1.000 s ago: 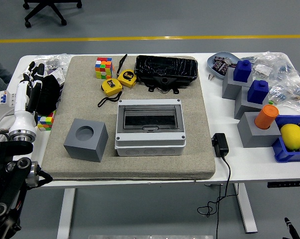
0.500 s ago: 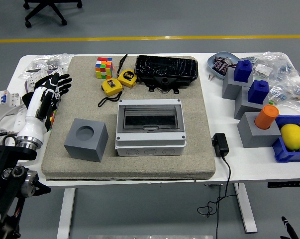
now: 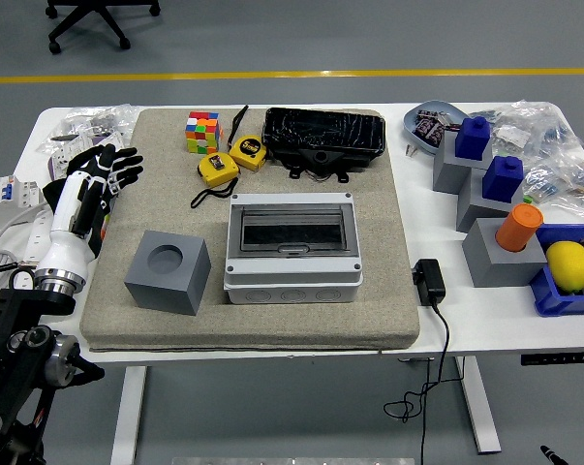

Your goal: Fetch the battery,place it into the box,close the lid of the box

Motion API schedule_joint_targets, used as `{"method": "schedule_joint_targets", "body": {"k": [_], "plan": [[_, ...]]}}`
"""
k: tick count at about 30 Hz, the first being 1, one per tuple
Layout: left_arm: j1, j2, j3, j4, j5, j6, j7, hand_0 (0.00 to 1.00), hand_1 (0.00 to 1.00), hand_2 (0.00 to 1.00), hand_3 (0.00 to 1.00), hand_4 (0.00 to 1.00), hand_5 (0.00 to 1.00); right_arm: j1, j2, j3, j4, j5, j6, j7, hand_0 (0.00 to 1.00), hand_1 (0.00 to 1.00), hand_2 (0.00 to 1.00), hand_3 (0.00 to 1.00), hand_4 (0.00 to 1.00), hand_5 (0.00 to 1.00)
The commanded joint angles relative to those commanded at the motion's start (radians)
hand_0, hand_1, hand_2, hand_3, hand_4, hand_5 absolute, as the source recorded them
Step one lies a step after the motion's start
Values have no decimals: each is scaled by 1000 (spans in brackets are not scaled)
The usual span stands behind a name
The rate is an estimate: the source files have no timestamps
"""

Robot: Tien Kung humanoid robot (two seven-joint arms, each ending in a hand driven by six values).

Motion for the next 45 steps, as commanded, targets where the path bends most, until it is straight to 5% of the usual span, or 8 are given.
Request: {"method": "schedule_joint_targets", "body": {"k": [5, 6, 11, 12, 17, 18, 34, 45], "plan": [[2, -3, 3, -4, 31, 9, 13, 742, 723, 703, 652, 998, 947, 2, 2, 75, 0, -70, -14, 27, 716, 543, 489, 407, 919, 762], [1, -3, 4, -5, 32, 9, 13, 726, 713, 697, 652, 998, 941, 3, 1, 69, 0, -65, -9, 24, 296, 314, 408, 682, 998, 721], [1, -4, 4, -7, 36, 10, 16, 726, 713, 697, 652, 998, 941, 2, -1, 50, 0, -21, 36, -10, 296, 314, 408, 682, 998, 721], [1, -3, 5, -7, 36, 10, 16, 725, 707, 695, 650, 998, 912, 1, 0, 53, 0, -16, 47, -14, 798, 731, 797, 940, 998, 998], [4, -5, 4, -10, 37, 12, 17, 725, 707, 695, 650, 998, 912, 0, 3, 117, 0, -63, 106, -25, 798, 731, 797, 940, 998, 998], [4, -5, 5, -10, 37, 12, 17, 723, 704, 691, 649, 998, 905, 0, 3, 122, 0, -61, 116, -23, 998, 954, 916, 955, 998, 998], [2, -6, 15, -10, 41, 10, 24, 737, 709, 694, 657, 998, 907, 8, 4, 181, 0, -166, 187, -74, 998, 998, 983, 998, 998, 998], [-1, -8, 17, -8, 35, 12, 25, 731, 706, 691, 657, 998, 967, 6, 1, 81, 0, -69, 76, -85, 998, 942, 859, 847, 998, 998]]}}
